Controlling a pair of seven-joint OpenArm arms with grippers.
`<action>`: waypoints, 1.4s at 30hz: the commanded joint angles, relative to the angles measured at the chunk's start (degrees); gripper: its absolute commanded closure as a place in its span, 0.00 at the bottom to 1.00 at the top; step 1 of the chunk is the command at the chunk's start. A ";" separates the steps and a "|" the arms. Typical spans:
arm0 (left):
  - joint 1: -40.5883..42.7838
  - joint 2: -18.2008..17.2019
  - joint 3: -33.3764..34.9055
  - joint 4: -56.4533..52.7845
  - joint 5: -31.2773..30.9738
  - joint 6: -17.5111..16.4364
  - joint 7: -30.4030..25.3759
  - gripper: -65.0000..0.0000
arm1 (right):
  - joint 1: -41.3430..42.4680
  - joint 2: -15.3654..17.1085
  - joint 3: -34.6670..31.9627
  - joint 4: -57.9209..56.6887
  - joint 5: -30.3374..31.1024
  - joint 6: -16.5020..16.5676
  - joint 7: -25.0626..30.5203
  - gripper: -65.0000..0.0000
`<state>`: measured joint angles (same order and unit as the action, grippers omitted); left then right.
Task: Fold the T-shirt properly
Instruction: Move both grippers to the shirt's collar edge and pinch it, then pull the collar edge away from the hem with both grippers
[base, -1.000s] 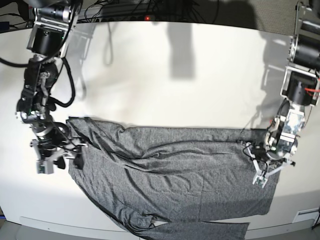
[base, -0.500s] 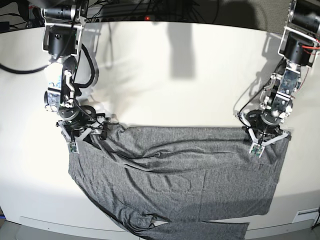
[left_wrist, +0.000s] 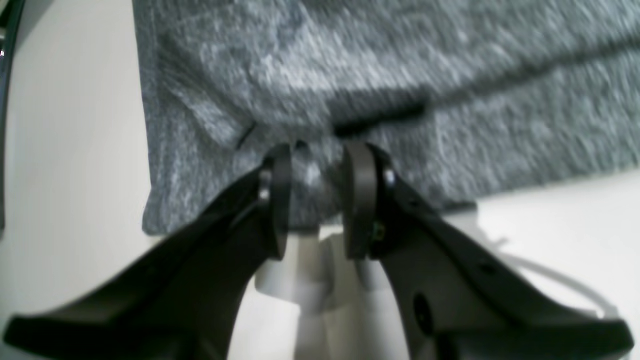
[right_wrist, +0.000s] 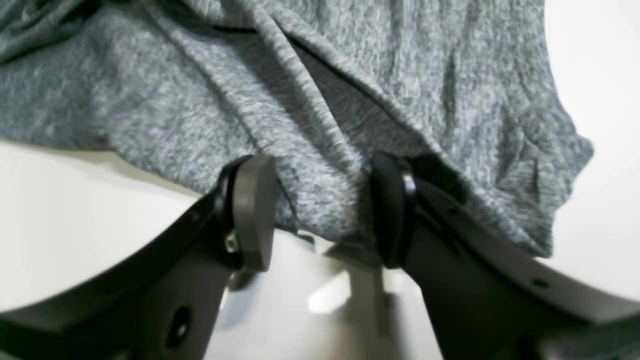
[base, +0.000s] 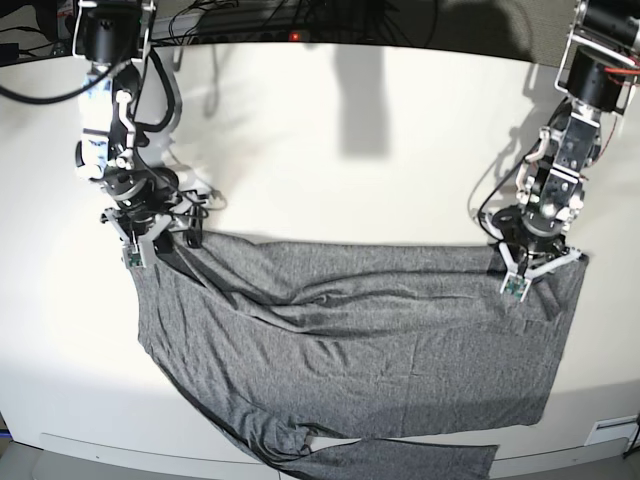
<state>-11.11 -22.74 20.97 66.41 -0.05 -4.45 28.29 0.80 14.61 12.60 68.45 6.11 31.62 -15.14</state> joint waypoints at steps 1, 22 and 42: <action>1.01 -0.74 0.07 1.33 -1.07 -1.36 3.45 0.73 | -0.50 0.83 0.04 0.98 -1.01 -0.09 -3.87 0.55; -4.92 -3.32 -0.04 7.15 -9.18 0.13 6.80 0.69 | -2.73 3.34 0.09 1.75 3.52 0.11 -8.66 0.55; -7.28 -3.96 -8.90 -6.56 -22.75 -0.22 3.48 0.48 | -2.73 3.34 0.09 1.75 4.90 0.35 -9.75 0.34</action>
<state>-17.37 -25.69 12.38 59.31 -22.96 -5.19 31.97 -1.87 17.34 12.64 70.26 12.38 32.18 -21.12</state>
